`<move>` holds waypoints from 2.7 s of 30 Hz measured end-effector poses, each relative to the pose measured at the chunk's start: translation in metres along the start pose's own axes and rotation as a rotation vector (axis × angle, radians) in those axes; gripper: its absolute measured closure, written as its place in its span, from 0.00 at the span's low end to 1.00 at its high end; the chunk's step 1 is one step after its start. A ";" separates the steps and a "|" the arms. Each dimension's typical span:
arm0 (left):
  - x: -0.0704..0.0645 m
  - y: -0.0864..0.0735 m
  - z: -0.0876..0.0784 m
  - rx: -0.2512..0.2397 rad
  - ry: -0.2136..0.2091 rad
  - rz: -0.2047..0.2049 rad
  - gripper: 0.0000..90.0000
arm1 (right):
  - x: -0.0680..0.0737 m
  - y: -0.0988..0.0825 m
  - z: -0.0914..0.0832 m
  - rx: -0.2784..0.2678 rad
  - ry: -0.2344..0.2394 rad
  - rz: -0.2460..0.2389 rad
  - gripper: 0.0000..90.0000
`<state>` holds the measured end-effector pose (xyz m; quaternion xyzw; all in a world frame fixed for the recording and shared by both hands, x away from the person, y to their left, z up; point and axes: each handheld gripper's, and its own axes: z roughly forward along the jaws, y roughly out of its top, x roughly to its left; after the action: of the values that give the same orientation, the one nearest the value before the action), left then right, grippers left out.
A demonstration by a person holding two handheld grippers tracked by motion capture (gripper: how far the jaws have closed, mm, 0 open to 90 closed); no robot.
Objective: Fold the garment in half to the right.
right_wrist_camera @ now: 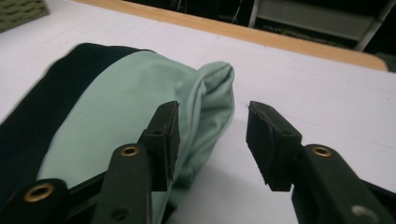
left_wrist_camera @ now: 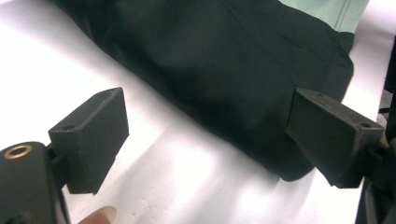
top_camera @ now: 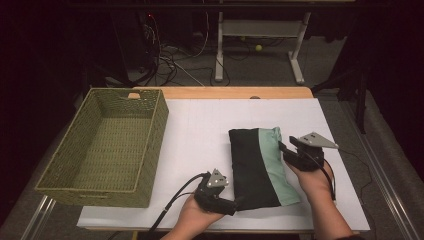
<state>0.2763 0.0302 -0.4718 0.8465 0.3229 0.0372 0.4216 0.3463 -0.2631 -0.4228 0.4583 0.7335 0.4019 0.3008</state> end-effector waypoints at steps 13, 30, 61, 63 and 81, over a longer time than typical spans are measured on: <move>-0.010 0.003 0.008 0.069 -0.024 -0.006 0.12 | 0.034 -0.082 -0.073 0.116 0.108 -0.022 0.44; -0.017 -0.004 0.013 0.078 -0.047 -0.014 0.55 | 0.042 -0.101 -0.069 0.206 0.184 -0.012 0.62; 0.031 -0.046 -0.048 -0.021 0.045 -0.042 0.85 | 0.118 -0.067 -0.023 0.186 0.289 -0.191 0.88; 0.028 -0.049 -0.050 -0.015 0.043 -0.039 0.85 | 0.121 -0.067 -0.024 0.186 0.293 -0.194 0.88; 0.015 -0.058 -0.059 -0.004 0.049 -0.038 0.76 | 0.120 -0.079 -0.046 0.159 0.356 -0.189 0.79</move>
<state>0.2382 0.1049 -0.4800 0.8383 0.3490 0.0508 0.4159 0.2272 -0.1887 -0.4774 0.3315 0.8441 0.3875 0.1655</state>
